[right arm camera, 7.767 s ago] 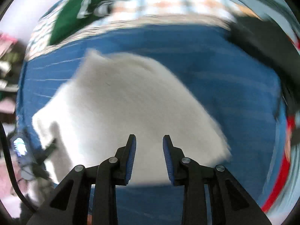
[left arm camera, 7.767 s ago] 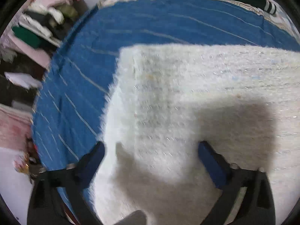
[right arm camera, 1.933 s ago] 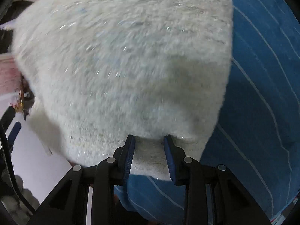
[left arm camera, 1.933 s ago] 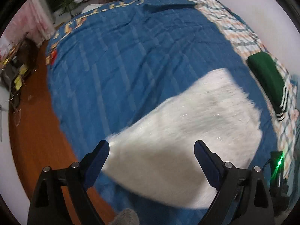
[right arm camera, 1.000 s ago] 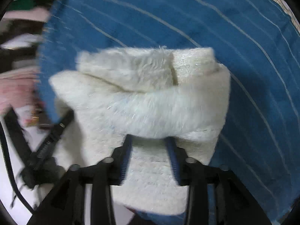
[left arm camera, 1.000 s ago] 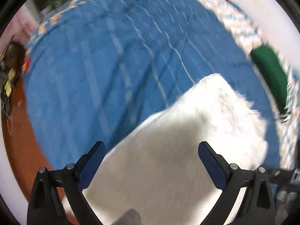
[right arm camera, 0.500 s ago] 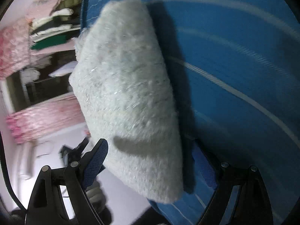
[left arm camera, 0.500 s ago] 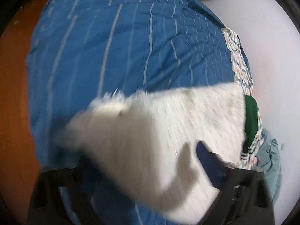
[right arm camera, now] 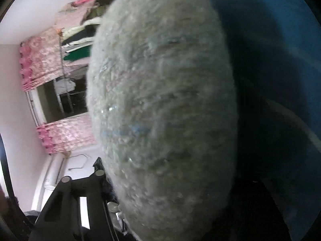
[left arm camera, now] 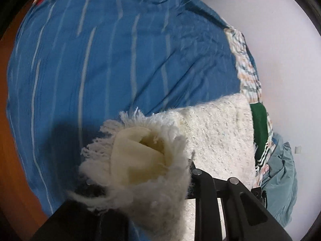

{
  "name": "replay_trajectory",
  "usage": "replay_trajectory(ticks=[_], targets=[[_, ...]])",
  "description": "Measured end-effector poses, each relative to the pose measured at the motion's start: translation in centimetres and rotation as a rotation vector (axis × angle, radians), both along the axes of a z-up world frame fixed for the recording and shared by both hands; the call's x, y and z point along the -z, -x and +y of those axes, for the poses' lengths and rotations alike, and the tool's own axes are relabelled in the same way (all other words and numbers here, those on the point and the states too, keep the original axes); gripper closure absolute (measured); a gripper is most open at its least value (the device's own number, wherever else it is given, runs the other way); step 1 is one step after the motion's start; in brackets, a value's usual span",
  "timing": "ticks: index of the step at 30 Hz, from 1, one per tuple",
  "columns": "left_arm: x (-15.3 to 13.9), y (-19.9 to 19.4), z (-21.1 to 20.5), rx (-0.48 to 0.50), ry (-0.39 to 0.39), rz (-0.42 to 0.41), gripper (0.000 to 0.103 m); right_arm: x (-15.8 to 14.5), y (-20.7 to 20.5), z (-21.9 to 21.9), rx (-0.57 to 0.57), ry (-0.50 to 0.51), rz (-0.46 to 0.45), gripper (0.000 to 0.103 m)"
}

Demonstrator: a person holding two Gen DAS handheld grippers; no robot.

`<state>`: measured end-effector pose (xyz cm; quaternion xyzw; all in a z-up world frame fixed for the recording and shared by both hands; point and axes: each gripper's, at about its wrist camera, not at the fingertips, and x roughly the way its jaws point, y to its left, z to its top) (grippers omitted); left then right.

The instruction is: Fold large clothes

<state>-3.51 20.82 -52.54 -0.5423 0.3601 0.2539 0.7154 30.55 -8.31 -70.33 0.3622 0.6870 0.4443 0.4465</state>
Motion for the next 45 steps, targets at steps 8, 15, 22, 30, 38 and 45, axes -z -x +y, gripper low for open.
replay_trajectory(ticks=[8,15,22,30,38,45], targets=[[-8.3,-8.0,3.7,0.159,-0.055,-0.097,0.084,-7.0,-3.3,4.7,0.104,-0.08,-0.057,0.046],[-12.9,-23.3,4.4,0.33,-0.078,-0.212,0.084,-14.3,-11.8,4.0,0.238,-0.082,-0.162,0.046],[-13.9,-41.7,1.3,0.447,-0.071,-0.306,0.084,-18.4,-24.4,-0.4,0.368,-0.046,-0.254,0.046],[-9.2,-57.5,-1.3,0.522,-0.06,-0.307,0.084,-16.3,-38.7,-4.6,0.439,0.005,-0.284,0.046],[-1.3,-62.9,-4.5,0.642,-0.1,-0.166,0.082,-7.7,-50.5,-11.0,0.475,0.096,-0.177,0.046],[-2.1,-62.8,-5.1,0.695,-0.161,-0.085,0.075,-8.4,-49.9,-9.0,0.467,0.322,-0.205,0.022]])
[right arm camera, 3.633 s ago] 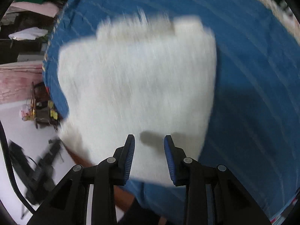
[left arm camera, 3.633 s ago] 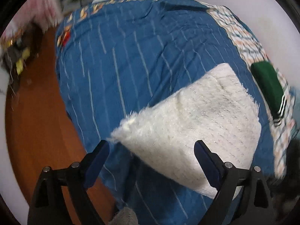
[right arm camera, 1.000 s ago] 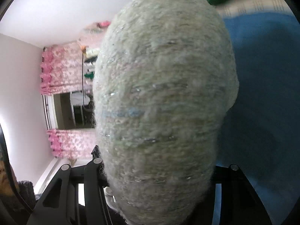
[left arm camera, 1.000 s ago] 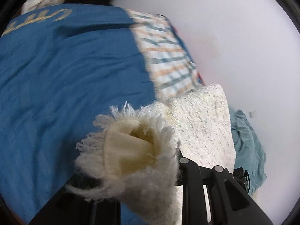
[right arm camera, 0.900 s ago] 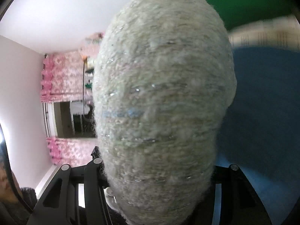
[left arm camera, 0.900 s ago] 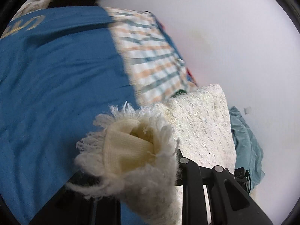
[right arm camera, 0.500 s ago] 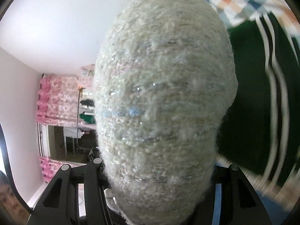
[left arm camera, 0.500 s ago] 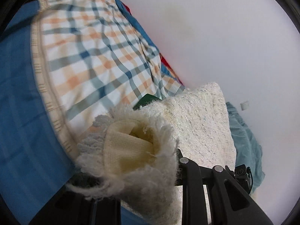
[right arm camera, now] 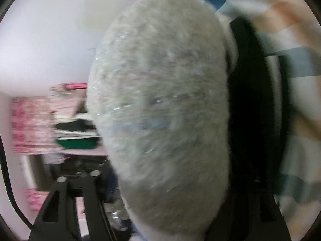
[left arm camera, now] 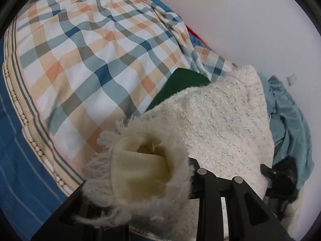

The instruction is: Fold large clothes

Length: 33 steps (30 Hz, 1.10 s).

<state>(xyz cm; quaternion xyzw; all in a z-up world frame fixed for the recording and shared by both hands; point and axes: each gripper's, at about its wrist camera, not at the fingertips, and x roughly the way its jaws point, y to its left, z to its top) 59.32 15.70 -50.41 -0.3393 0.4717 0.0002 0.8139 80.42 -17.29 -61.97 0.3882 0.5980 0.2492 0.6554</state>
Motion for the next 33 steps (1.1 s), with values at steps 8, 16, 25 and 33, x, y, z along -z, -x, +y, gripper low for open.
replay_trajectory(ticks=[8,16,25,33], targets=[[-4.6,1.0,-4.0,0.097,-0.421,0.042,0.021,-8.6,4.8,3.8,0.063,0.7,-0.143,0.017],[-11.0,6.7,-8.2,0.187,-0.681,-0.024,0.001,-10.7,15.8,2.7,0.122,0.983,-0.132,0.012],[-21.5,15.7,-9.0,0.183,-0.695,-0.097,0.001,-24.5,30.0,3.7,0.213,1.092,-0.231,0.011],[-32.1,26.3,-9.5,0.197,-0.684,-0.167,0.001,-38.4,42.2,6.3,0.261,1.14,-0.319,0.011]])
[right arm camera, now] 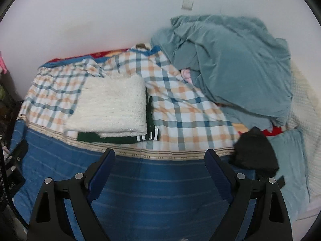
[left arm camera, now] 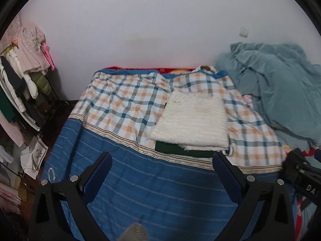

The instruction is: Fold large clothes

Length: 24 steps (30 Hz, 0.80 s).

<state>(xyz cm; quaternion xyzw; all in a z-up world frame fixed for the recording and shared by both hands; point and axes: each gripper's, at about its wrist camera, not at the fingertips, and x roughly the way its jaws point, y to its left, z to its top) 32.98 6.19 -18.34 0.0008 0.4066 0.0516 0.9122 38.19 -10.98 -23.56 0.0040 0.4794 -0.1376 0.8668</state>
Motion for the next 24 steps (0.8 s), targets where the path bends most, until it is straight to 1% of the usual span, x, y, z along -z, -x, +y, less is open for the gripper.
replay_trajectory(ticks=[2,7,8,10,13,17,21,24], targets=[[-2.2,2.5,-0.2,0.009,-0.014,-0.024,0.001,-3.3,3.2,0.7,0.003,0.012,-0.022,0.011],[-7.1,8.3,-0.3,0.017,0.002,-0.047,0.001,-11.1,10.6,1.8,-0.004,0.022,-0.086,0.011],[-8.3,9.6,-0.4,0.022,0.004,-0.053,0.001,-12.2,11.6,1.7,-0.006,0.022,-0.093,0.011],[-9.7,11.2,-0.5,0.022,0.005,-0.051,0.001,-14.6,14.3,1.9,0.0,0.013,-0.101,0.011],[-11.8,13.7,-0.6,0.027,0.018,-0.037,0.001,-17.8,17.9,1.7,-0.004,-0.011,-0.104,0.011],[-13.7,16.0,-0.8,0.031,0.02,-0.001,0.001,-21.2,21.6,1.8,-0.01,-0.008,-0.117,0.011],[-15.2,18.3,-1.0,0.027,0.012,-0.01,0.001,-24.4,25.0,1.7,-0.022,-0.008,-0.133,0.011],[-16.2,19.7,-1.2,0.024,0.009,-0.032,0.001,-26.4,27.3,1.5,-0.025,-0.008,-0.15,0.011]])
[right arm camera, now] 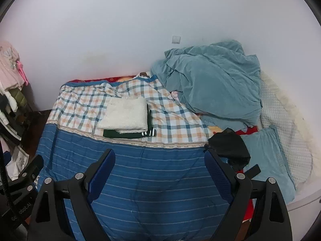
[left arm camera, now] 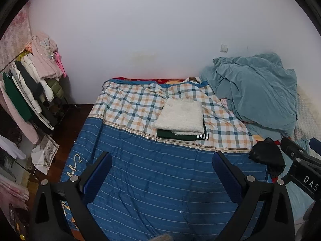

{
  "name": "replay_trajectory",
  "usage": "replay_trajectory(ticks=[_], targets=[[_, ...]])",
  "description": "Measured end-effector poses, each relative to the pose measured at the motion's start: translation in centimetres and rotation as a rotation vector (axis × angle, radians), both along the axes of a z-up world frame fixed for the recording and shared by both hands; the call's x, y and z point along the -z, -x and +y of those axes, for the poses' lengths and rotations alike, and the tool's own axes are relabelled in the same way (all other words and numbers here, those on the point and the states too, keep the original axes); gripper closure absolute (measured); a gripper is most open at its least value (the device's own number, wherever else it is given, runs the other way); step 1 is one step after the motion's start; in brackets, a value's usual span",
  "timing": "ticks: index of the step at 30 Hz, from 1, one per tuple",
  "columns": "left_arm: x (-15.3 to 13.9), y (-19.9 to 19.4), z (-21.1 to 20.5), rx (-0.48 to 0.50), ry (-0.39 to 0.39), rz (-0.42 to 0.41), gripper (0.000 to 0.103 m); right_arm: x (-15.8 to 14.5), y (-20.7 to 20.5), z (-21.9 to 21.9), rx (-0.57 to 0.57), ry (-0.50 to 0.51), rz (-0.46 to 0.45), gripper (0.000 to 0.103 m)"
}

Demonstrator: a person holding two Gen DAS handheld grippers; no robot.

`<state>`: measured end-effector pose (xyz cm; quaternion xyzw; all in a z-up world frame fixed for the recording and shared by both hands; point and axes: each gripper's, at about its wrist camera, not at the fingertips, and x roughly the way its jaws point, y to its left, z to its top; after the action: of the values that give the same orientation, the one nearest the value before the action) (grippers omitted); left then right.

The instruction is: Fold large clothes

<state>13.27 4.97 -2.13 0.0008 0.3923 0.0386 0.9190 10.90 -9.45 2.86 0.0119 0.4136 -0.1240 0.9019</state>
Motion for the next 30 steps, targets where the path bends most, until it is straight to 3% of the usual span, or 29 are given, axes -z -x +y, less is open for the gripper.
replay_trajectory(ticks=[10,30], targets=[[-2.0,2.4,0.0,-0.028,-0.016,-0.06,0.001,-3.7,3.8,-0.5,-0.049,0.009,-0.03,0.009],[-2.9,4.1,0.1,-0.035,-0.028,-0.111,0.0,-4.5,3.4,-1.5,-0.084,0.004,-0.057,0.006]])
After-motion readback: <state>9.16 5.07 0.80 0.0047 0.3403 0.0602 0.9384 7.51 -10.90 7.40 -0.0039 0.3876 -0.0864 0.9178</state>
